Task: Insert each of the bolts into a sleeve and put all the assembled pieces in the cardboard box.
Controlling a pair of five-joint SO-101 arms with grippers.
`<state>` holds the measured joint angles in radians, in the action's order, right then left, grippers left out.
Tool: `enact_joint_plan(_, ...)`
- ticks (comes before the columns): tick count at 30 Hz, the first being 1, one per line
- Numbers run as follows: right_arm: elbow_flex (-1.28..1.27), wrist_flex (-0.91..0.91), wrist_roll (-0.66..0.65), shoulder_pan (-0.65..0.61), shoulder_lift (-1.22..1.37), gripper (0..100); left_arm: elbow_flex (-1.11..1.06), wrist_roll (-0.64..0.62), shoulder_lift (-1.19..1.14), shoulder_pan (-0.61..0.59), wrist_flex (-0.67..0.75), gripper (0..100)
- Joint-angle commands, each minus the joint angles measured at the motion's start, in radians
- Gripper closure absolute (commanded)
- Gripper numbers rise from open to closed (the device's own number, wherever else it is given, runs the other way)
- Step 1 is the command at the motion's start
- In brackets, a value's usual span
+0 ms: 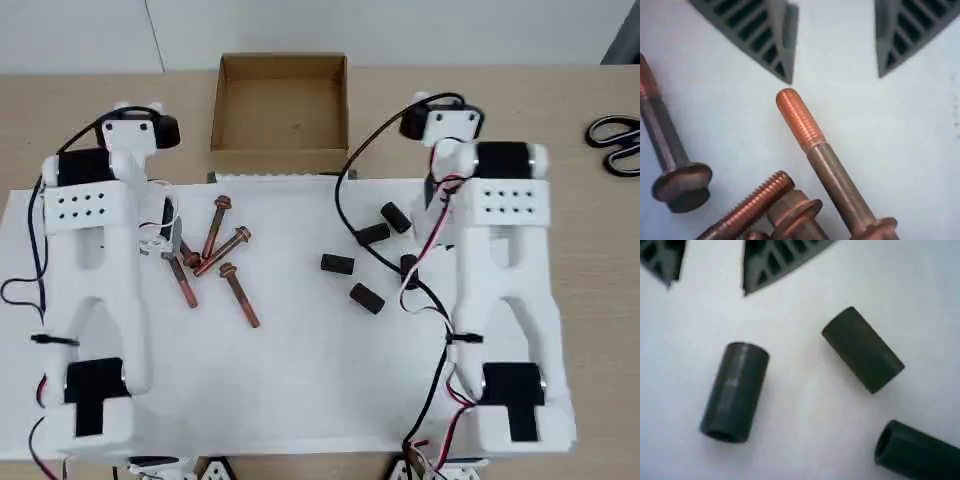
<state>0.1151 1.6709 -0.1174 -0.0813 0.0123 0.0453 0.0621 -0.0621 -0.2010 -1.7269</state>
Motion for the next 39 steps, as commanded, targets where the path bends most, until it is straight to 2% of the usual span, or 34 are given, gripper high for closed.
enact_joint_plan(1, 0.037, 0.007, 0.038, -0.047, 0.024, 90.5, 0.039, 0.009, -0.029, 0.000, 0.011, 88)
enact_joint_plan(6, 0.037, -0.001, 0.051, -0.101, 0.070, 90.4, 0.039, 0.012, -0.094, -0.006, 0.023, 88)
enact_joint_plan(17, 0.037, -0.030, 0.041, -0.096, 0.236, 90.4, 0.039, 0.031, -0.135, -0.005, 0.044, 88)
enact_joint_plan(39, 0.043, -0.071, 0.034, -0.081, 0.363, 90.4, 0.039, 0.060, -0.135, -0.006, 0.041, 89)
